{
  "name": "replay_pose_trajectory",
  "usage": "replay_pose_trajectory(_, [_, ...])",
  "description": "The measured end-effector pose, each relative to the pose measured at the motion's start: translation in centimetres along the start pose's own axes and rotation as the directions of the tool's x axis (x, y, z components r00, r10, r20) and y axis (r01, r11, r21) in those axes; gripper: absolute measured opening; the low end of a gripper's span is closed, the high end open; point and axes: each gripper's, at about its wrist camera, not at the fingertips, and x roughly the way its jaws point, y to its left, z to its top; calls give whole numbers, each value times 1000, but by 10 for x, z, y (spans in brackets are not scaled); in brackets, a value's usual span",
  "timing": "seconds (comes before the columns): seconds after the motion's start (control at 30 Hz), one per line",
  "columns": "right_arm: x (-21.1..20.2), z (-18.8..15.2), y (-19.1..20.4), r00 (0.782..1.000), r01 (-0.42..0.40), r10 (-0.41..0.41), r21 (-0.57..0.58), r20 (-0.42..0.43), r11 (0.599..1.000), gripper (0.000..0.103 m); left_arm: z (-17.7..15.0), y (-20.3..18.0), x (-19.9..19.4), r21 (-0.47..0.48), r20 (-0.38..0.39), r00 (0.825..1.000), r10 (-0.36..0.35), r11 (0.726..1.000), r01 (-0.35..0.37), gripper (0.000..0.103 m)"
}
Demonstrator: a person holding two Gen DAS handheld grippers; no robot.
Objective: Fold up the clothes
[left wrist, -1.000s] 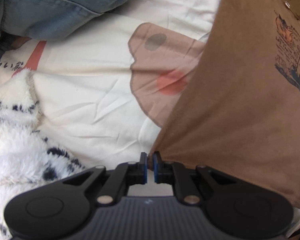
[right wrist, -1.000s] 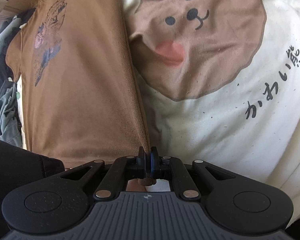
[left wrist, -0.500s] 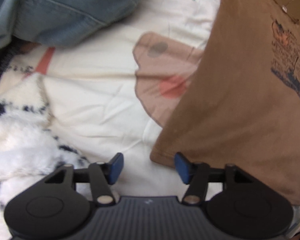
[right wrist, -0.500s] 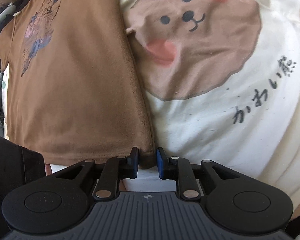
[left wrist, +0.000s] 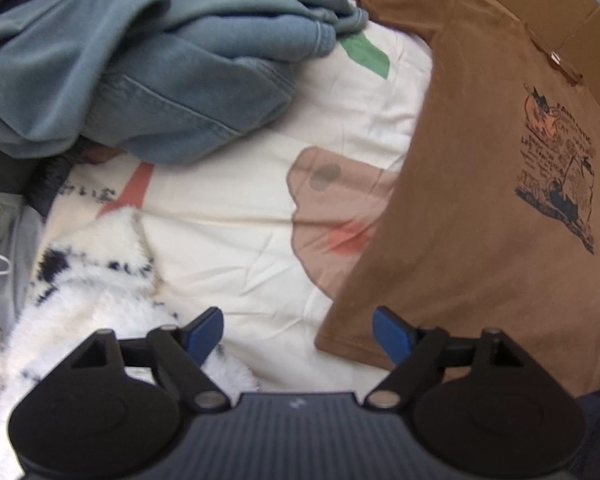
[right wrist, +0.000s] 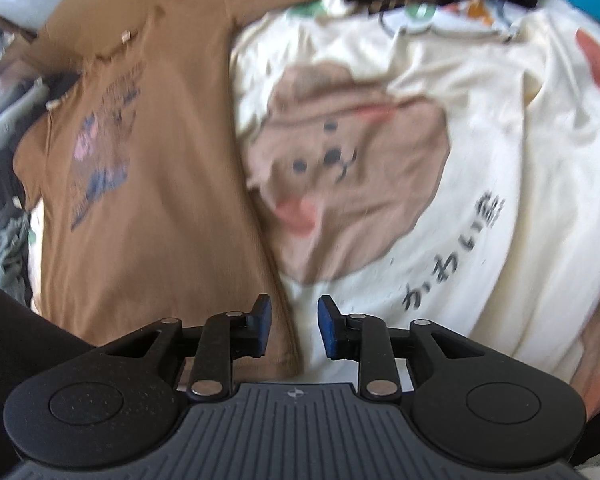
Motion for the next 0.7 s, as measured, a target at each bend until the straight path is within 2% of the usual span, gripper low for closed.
replay_pose_trajectory(0.07, [-7, 4, 1, 999, -1, 2, -4, 35, 1000, 31, 5, 2, -7, -6, 8, 1000, 14, 1000, -14, 88])
replay_pose_trajectory(0.13, [-16, 9, 1, 997, -5, 6, -13, 71, 1000, 41, 9, 4, -17, -15, 14, 1000, 26, 1000, -25, 88])
replay_pose_trajectory(0.33, [-40, 23, -1, 986, -13, 20, -41, 168, 999, 44, 22, 0, -58, 20, 46, 998, 47, 999, -48, 90])
replay_pose_trajectory(0.63, [-65, 36, -2, 955, -12, 33, -73, 296, 997, 44, 41, -8, -114, -39, 95, 995, 42, 999, -38, 95])
replay_pose_trajectory(0.7, [-68, 37, 1, 947, -11, 38, -87, 318, 996, 44, 45, -14, -122, -36, 111, 993, 35, 999, -32, 99])
